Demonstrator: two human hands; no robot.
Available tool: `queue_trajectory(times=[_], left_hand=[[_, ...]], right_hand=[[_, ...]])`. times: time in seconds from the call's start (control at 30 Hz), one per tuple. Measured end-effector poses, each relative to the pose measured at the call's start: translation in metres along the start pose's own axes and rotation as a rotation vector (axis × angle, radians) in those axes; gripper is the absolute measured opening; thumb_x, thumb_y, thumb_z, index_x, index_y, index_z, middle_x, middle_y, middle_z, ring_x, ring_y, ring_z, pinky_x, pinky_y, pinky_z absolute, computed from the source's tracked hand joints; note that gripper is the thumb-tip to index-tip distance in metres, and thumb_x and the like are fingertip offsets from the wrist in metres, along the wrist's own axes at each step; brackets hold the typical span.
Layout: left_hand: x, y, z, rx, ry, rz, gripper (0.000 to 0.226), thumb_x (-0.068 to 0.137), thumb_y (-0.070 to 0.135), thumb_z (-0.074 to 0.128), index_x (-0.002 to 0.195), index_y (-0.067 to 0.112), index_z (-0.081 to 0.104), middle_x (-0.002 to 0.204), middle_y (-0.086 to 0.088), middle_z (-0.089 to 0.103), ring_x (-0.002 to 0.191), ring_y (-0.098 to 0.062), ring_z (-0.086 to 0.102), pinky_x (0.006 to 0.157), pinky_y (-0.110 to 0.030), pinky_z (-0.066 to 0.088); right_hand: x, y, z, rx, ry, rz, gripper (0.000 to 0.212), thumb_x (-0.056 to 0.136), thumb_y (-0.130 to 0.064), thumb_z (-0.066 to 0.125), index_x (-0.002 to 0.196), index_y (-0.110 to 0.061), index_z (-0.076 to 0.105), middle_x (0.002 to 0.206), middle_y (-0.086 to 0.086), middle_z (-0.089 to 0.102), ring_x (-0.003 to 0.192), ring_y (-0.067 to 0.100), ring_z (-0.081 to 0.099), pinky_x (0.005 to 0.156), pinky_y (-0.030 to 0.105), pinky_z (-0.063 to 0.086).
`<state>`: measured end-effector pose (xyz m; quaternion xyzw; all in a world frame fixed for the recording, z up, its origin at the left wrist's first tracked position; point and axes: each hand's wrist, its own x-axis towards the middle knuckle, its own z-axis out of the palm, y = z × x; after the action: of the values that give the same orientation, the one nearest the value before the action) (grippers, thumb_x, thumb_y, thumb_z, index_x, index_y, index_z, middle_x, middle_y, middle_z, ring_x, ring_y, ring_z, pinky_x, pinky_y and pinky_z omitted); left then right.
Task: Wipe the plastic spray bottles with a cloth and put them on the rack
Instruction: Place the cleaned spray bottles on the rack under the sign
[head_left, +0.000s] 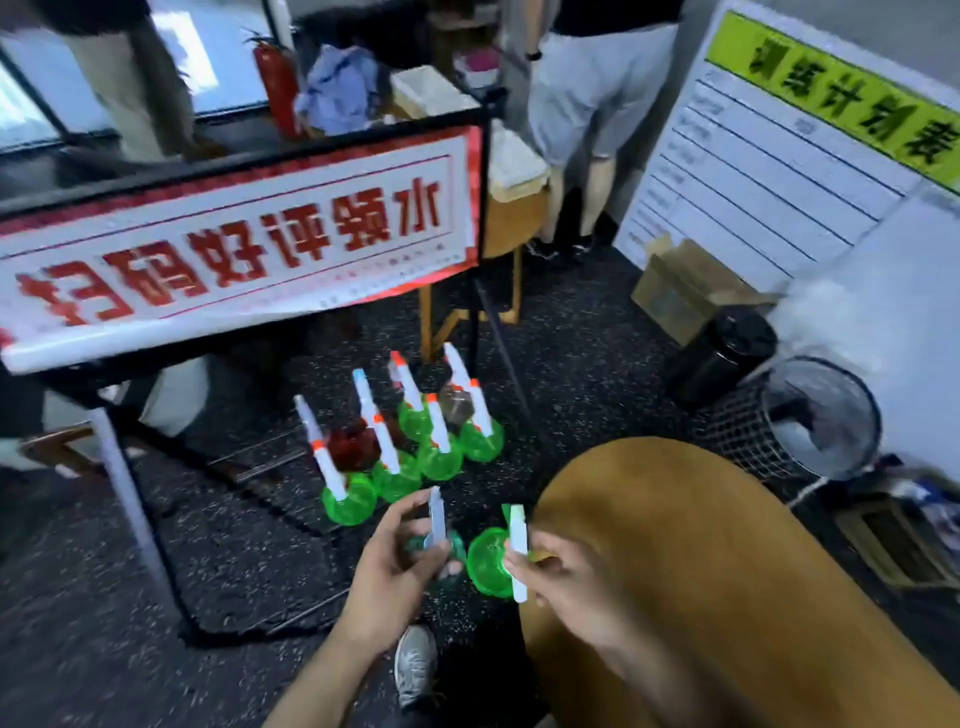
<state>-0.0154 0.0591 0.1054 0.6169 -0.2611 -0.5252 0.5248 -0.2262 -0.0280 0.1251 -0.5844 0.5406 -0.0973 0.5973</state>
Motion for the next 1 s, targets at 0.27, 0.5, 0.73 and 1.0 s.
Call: queue_trajectory(times=[0.27,0.5,0.73,1.0], left_hand=[[-0.012,0.011,-0.119,-0.007,0.27,0.022,0.048,0.097,-0.013,0.063,0.138,0.01,0.055,0.107,-0.025,0.063,0.073,-0.014,0.076,0.071,-0.025,0.063],[0.024,0.001,-0.175,-0.079,0.464,-0.008,0.047,0.1,-0.013,0.06,0.141,0.008,0.052,0.115,-0.027,0.057,0.07,-0.004,0.073,0.065,-0.022,0.062],[0.087,-0.009,-0.204,-0.081,0.539,-0.076,0.049,0.101,-0.014,0.058,0.139,0.017,0.054,0.11,-0.013,0.059,0.071,0.001,0.073,0.072,-0.032,0.065],[0.135,-0.008,-0.22,-0.078,0.564,-0.107,0.051,0.104,-0.012,0.054,0.144,0.019,0.052,0.128,-0.019,0.06,0.084,-0.009,0.07,0.068,-0.019,0.061]], right_hand=[[0.051,-0.051,0.112,-0.092,-0.246,-0.085,0.01,0.094,-0.04,0.078,0.1,-0.032,0.078,0.112,-0.005,0.072,0.08,-0.005,0.063,0.074,0.019,0.048],[0.078,-0.069,0.177,-0.141,-0.335,-0.099,0.018,0.091,-0.035,0.08,0.105,-0.024,0.079,0.111,-0.002,0.069,0.078,-0.002,0.063,0.072,0.018,0.046],[0.104,-0.064,0.21,-0.186,-0.35,-0.07,0.015,0.089,-0.031,0.081,0.101,-0.035,0.075,0.121,-0.001,0.064,0.089,0.008,0.064,0.082,0.025,0.049],[0.126,-0.064,0.232,-0.187,-0.357,-0.036,0.014,0.09,-0.033,0.079,0.103,-0.033,0.075,0.116,-0.004,0.064,0.092,0.011,0.065,0.085,0.032,0.053]])
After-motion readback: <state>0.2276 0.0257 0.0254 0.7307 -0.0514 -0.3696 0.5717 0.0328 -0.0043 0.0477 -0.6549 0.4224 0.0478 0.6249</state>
